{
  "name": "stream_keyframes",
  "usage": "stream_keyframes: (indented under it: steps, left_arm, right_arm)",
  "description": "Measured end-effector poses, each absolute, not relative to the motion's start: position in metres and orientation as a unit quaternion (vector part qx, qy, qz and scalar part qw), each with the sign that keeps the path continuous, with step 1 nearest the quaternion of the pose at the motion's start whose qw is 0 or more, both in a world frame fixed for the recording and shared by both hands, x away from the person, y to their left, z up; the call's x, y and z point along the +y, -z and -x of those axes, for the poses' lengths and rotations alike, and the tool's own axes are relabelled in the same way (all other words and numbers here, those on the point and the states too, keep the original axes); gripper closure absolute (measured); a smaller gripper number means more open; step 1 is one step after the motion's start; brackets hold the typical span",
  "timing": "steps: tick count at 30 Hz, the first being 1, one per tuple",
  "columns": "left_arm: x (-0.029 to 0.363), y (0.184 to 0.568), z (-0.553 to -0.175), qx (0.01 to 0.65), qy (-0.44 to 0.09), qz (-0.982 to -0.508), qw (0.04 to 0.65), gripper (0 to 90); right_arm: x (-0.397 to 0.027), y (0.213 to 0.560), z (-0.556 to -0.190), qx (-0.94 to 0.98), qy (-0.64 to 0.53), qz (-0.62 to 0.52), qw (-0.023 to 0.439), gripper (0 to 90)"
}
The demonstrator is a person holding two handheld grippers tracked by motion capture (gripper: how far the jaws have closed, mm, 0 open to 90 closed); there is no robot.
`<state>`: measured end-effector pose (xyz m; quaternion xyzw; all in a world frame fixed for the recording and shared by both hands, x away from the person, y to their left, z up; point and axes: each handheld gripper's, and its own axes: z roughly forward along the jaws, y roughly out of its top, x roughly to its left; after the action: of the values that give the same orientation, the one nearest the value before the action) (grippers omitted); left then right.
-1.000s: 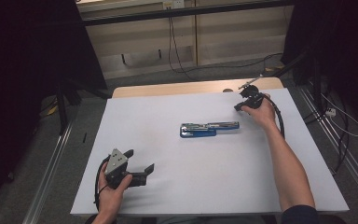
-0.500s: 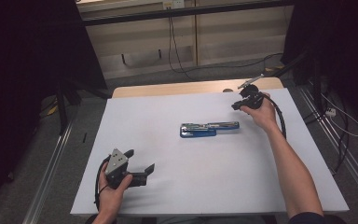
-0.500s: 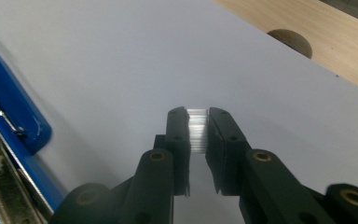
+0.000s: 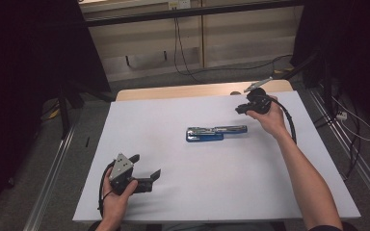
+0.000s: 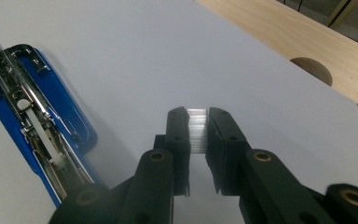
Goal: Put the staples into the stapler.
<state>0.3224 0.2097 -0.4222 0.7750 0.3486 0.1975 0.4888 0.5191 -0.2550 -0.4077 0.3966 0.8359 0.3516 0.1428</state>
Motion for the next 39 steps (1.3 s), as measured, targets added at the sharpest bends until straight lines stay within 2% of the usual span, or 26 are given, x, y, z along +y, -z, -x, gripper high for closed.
stream_keyframes:
  steps: [19,39]
  left_arm:
    - [0.209,0.422,-0.322,0.348,-0.195,-0.775,0.489,4.3]
    - [0.209,0.423,-0.322,0.349,-0.194,-0.777,0.487,4.3]
  right_arm:
    - [-0.247,0.403,-0.499,0.841,-0.384,-0.356,0.136,78.9]
    - [-0.203,0.395,-0.486,0.859,-0.411,-0.281,0.121,79.0]
